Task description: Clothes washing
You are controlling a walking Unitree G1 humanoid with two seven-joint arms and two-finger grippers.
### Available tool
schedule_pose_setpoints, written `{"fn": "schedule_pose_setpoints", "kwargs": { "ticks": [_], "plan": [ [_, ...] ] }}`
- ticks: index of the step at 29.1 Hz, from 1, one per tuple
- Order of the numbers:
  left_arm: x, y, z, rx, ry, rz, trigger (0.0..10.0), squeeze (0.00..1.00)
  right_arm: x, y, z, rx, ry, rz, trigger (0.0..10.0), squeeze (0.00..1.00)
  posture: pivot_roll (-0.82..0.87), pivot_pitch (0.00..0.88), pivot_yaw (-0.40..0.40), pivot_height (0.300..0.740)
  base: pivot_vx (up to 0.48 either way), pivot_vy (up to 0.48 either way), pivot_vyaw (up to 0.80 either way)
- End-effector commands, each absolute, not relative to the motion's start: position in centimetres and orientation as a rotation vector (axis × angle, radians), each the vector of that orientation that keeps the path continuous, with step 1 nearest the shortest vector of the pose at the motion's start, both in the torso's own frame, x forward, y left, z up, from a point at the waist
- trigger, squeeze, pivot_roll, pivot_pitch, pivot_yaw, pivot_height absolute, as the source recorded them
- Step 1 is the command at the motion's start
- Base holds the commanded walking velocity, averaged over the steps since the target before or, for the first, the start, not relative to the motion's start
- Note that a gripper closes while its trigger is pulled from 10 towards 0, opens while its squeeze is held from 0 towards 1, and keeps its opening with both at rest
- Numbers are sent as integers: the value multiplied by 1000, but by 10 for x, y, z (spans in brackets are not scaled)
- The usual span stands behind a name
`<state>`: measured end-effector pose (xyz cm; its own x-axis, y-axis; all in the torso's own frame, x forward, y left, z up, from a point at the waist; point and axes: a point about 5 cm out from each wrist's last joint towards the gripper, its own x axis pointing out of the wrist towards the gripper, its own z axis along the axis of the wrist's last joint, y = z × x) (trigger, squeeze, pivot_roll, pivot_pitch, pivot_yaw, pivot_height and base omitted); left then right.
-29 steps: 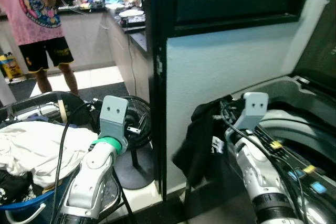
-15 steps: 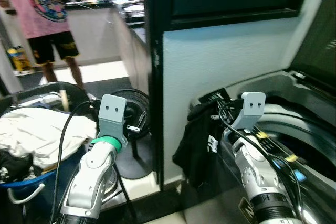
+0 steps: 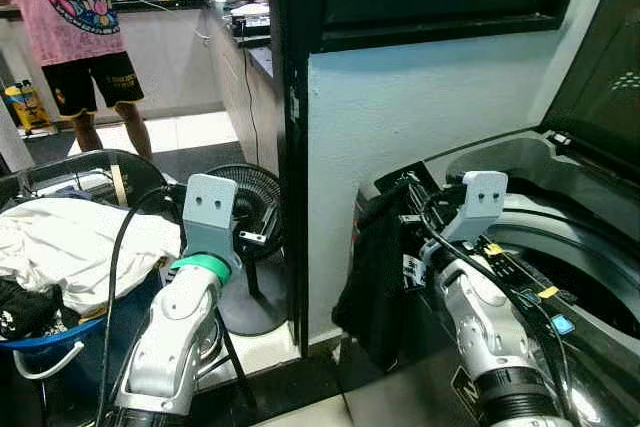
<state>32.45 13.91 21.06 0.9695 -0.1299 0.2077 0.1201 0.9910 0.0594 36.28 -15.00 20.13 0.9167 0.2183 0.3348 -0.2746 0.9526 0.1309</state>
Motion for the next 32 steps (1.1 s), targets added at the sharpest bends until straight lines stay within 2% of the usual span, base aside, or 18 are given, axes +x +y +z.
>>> {"fn": "schedule_pose_setpoints", "kwargs": {
  "ticks": [1,5,21,26,30,32],
  "plan": [
    [324,140,208,37,-209,-124,10000,0,360,-149,202,187,-338,262,10000,0,35,21,35,740,0,0,0],
    [324,140,208,25,-209,-122,10000,0,360,-149,201,187,-337,263,10000,0,35,22,34,740,0,0,0],
    [323,139,207,1,-204,-120,10000,0,360,-148,201,177,-334,278,10000,0,31,26,29,740,0,480,0],
    [323,140,206,8,-197,-110,10000,0,360,-148,201,175,-333,281,10000,0,30,25,28,740,0,270,0],
    [323,144,205,33,-190,-83,10000,0,360,-146,200,162,-328,289,10000,0,26,25,23,740,0,-211,0],
    [323,144,203,-16,-187,-80,10000,0,360,-145,200,157,-325,293,10000,0,25,25,21,740,0,0,0]
  ]
}}
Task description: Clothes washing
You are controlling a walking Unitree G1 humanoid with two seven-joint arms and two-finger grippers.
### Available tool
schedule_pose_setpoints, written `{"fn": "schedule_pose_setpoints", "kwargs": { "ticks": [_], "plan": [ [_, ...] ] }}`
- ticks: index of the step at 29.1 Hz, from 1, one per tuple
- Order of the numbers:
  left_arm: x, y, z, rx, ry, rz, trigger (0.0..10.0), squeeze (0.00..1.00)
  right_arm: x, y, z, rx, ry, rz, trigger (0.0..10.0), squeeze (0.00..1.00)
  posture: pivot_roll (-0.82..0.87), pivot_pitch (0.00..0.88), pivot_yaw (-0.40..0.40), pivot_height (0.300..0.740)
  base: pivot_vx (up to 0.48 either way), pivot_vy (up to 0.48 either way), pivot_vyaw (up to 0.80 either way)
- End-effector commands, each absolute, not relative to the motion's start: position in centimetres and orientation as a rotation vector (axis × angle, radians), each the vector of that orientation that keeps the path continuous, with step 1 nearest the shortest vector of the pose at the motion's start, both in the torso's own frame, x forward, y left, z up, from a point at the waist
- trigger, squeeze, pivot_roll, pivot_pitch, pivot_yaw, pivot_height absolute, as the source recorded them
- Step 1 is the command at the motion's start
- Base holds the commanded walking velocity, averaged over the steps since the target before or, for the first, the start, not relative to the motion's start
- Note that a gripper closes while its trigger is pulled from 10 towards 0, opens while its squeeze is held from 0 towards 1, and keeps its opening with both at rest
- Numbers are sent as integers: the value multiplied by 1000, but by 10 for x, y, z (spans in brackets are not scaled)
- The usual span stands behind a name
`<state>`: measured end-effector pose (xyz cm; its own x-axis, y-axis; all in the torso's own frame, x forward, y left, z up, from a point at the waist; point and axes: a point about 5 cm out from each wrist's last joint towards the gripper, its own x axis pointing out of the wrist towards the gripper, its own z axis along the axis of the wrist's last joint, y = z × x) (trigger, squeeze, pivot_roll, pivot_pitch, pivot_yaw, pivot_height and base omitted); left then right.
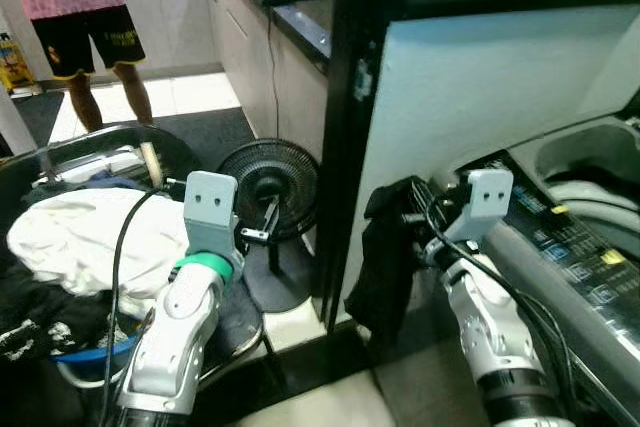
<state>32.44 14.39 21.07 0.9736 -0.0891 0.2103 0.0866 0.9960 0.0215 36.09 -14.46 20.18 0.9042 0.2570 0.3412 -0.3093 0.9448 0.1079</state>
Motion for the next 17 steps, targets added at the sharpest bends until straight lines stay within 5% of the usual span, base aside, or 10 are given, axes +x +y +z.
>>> {"fn": "schedule_pose_setpoints", "kwargs": {
  "ticks": [1,12,17],
  "plan": [
    [323,144,203,-16,-187,-80,10000,0,360,-145,200,157,-325,293,10000,0,25,25,21,740,0,0,0],
    [323,144,199,21,-173,-81,10000,0,360,-146,200,152,-324,287,10000,0,14,18,23,740,0,0,0],
    [324,141,204,47,-206,-85,10000,0,361,-148,197,146,-301,251,10000,0,16,14,21,740,0,0,-800]
  ]
}}
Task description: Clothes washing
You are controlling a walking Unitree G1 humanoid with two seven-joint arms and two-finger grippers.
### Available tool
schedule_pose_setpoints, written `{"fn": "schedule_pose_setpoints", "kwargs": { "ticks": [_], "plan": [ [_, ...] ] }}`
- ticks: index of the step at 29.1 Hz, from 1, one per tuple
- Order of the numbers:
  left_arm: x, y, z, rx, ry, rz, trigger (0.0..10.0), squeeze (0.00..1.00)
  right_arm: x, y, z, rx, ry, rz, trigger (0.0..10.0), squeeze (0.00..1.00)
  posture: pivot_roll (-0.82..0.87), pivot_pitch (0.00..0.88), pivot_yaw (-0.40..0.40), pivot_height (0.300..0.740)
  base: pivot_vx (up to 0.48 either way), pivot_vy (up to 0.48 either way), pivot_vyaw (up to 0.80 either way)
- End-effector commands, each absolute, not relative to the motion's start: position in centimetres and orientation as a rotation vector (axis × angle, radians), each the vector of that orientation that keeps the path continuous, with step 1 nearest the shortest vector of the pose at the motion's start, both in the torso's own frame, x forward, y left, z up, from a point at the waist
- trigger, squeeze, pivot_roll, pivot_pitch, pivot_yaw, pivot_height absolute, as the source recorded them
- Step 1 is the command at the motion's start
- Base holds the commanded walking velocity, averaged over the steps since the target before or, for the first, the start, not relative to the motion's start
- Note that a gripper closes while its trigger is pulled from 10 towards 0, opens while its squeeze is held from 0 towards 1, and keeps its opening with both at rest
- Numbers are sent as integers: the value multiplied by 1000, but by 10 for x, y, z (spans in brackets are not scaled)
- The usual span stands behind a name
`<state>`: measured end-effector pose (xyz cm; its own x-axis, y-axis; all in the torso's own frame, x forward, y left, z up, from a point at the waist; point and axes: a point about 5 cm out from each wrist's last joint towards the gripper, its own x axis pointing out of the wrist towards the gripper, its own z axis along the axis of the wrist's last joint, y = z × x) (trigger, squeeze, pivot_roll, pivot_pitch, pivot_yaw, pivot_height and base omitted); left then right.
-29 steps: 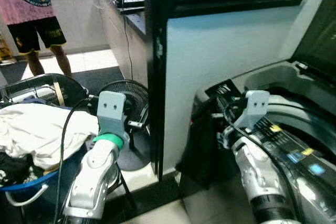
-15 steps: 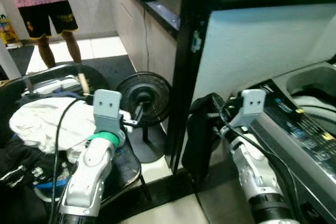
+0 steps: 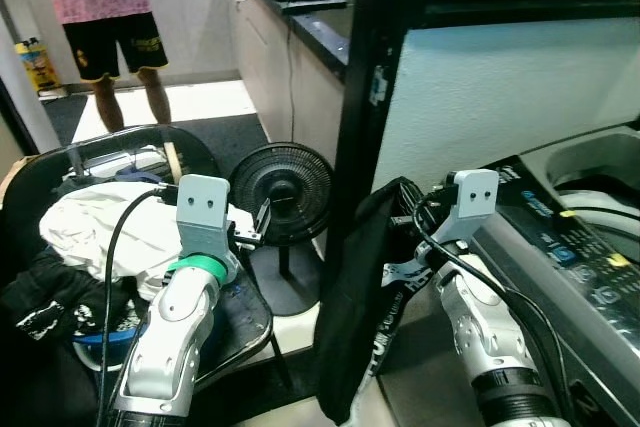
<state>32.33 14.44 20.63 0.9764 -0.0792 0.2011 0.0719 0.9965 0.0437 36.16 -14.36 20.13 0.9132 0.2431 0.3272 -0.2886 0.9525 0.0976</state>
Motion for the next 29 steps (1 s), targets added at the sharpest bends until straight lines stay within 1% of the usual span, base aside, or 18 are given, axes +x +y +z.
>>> {"fn": "schedule_pose_setpoints", "kwargs": {
  "ticks": [1,6,7,10,13,14,15,17,18,19,20,27,29],
  "plan": [
    [324,141,204,47,-206,-85,10000,0,361,-148,197,146,-301,251,10000,0,16,14,21,740,0,0,-800],
    [323,146,215,57,-251,-84,10000,0,365,-148,232,199,-402,224,10000,0,24,8,17,740,0,0,-800],
    [323,146,215,57,-251,-84,10000,0,365,-148,232,199,-402,224,10000,0,24,8,17,740,0,0,-800],
    [322,143,226,83,-296,-97,10000,0,367,-151,257,240,-473,198,10000,0,28,11,15,740,0,0,-800],
    [322,142,233,94,-325,-104,10000,0,367,-152,264,251,-495,196,10000,0,30,15,11,740,0,0,-800],
    [321,141,244,94,-366,-109,10000,0,367,-152,271,272,-517,195,10000,0,34,17,7,740,0,0,-800],
    [321,141,244,94,-366,-109,10000,0,367,-152,271,272,-517,195,10000,0,34,17,7,740,0,0,-800],
    [321,143,268,76,-448,-90,10000,0,365,-153,289,308,-565,202,10000,0,39,22,4,740,0,0,-800],
    [321,143,268,76,-448,-90,10000,0,365,-153,289,308,-565,202,10000,0,39,22,4,740,0,0,-800],
    [322,151,282,61,-475,-48,10000,0,362,-150,305,322,-605,227,10000,0,37,24,6,740,0,0,-800],
    [323,153,284,57,-469,-34,10000,0,361,-147,309,320,-614,241,10000,0,38,25,6,740,0,0,-800],
    [325,160,283,65,-443,8,10000,0,360,-141,313,282,-619,272,10000,0,36,27,6,740,0,0,-800],
    [324,161,281,69,-427,4,10000,0,362,-141,305,271,-588,263,10000,0,40,30,3,740,0,0,-800]
  ]
}}
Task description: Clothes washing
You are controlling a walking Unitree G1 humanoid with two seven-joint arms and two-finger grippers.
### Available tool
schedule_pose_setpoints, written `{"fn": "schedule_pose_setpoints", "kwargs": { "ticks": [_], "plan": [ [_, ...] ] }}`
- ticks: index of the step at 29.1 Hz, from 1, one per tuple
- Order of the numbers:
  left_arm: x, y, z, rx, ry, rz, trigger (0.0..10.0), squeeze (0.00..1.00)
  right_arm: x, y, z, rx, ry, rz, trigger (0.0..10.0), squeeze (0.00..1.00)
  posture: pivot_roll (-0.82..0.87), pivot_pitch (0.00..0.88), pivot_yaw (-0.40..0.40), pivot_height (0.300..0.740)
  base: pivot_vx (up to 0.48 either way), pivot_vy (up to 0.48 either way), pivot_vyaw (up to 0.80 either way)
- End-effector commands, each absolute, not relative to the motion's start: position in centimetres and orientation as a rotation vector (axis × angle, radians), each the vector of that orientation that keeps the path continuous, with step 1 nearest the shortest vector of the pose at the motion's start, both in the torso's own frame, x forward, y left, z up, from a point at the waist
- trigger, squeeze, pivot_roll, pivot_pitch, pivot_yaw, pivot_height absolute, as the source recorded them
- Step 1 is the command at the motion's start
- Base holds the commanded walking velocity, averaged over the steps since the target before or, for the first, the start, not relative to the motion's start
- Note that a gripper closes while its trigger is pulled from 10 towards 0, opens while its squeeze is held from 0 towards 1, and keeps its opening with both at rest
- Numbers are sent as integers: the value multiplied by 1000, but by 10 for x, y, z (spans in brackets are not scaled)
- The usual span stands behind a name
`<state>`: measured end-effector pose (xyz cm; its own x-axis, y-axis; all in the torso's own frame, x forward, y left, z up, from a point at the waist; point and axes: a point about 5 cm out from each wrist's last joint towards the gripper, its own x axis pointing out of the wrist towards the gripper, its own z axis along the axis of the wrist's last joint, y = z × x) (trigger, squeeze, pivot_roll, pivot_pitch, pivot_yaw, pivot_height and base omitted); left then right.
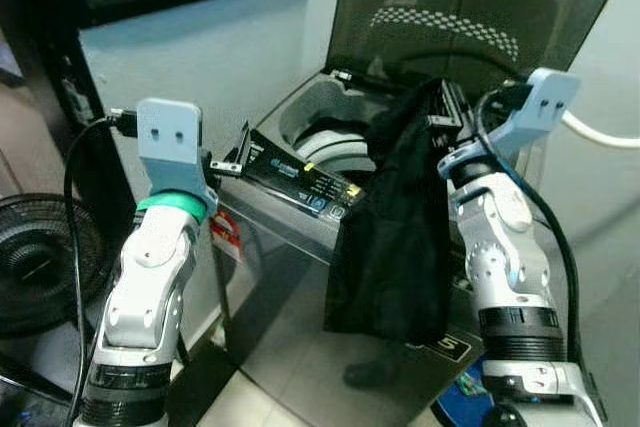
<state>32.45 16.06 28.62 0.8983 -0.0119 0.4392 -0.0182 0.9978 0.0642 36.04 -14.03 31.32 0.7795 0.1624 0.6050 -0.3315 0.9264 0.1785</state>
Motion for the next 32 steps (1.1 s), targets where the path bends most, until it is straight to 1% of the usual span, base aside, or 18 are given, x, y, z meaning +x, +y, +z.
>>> {"fn": "schedule_pose_setpoints", "kwargs": {
  "ticks": [1,3,17,22,30,32],
  "plan": [
    [325,161,276,89,-387,7,10000,0,363,-142,301,269,-571,258,10000,0,40,30,2,740,0,0,-800],
    [326,161,269,101,-344,7,10000,0,364,-142,295,263,-549,257,10000,0,40,34,2,740,0,0,-800],
    [326,158,266,110,-305,-12,10000,0,365,-144,277,248,-477,251,10000,0,42,37,3,740,0,0,-800],
    [326,157,262,80,-265,-17,10000,0,365,-144,276,248,-473,249,10000,0,42,37,2,740,0,0,-800],
    [325,158,265,74,-294,1,10000,0,363,-139,278,248,-479,277,10000,0,42,35,0,740,0,0,-800],
    [324,159,271,70,-324,10,10000,0,362,-136,281,250,-486,303,10000,0,44,34,-1,740,0,0,-800]
  ]
}}
